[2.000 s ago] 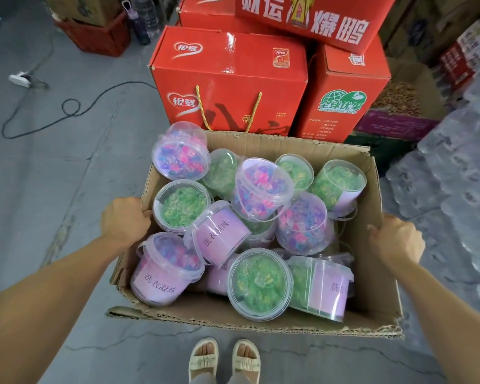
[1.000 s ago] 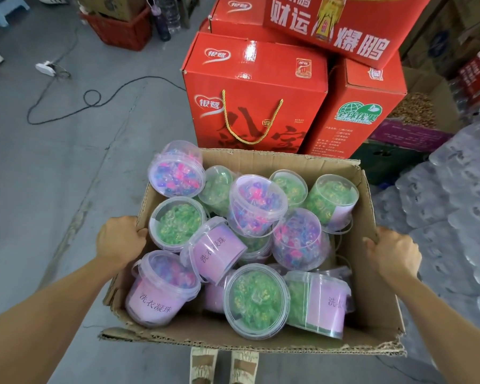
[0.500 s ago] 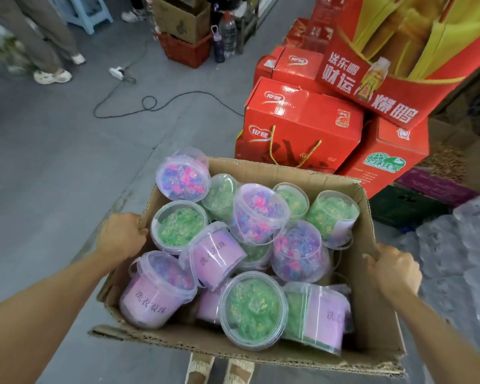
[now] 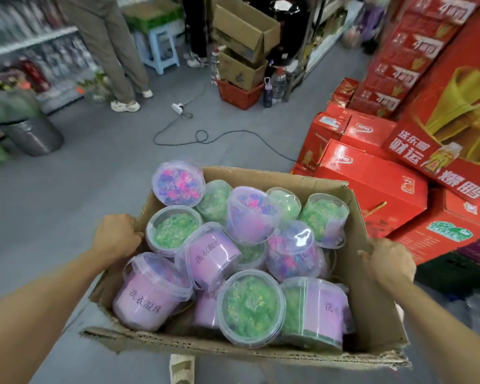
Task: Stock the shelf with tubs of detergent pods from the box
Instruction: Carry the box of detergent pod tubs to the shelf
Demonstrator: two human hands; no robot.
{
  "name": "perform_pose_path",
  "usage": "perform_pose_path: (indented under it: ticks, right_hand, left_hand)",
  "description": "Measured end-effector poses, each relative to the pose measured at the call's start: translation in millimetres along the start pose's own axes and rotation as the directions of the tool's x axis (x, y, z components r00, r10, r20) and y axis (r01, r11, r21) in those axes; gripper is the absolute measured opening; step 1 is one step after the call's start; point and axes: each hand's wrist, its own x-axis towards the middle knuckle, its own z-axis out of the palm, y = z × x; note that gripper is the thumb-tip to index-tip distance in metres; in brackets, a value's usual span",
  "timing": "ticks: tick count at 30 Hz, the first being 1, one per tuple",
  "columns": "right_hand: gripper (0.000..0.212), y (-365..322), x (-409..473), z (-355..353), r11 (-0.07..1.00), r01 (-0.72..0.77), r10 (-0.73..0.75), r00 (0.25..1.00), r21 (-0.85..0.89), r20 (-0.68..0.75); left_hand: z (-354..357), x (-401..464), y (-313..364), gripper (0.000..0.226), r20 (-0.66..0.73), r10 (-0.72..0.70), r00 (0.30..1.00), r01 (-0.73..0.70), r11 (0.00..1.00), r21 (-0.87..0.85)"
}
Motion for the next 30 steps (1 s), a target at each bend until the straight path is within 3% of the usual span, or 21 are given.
perform_pose_path:
  ticks: [14, 26, 30]
  right_hand:
    - [0.027, -187, 60, -15, 0.999, 0.052, -0.052, 0.998, -0.003, -0.032]
    - [0.026, -281, 231, -22, 0.998, 0.065, -0.065, 0.998, 0.000, 0.013]
    - [0.029, -304, 295, -34, 0.999, 0.039, -0.039, 0.999, -0.003, 0.000]
  left_hand:
    - [-89, 170, -66, 0.014, -0.052, 0.010, 0.999, -0.010, 1.000, -0.014]
    - [-120, 334, 4, 0.010, -0.022, -0.038, 0.999, 0.037, 0.998, -0.042]
    - [-131, 397, 43, 0.029, -0.034, -0.040, 0.999, 0.037, 0.996, -0.079]
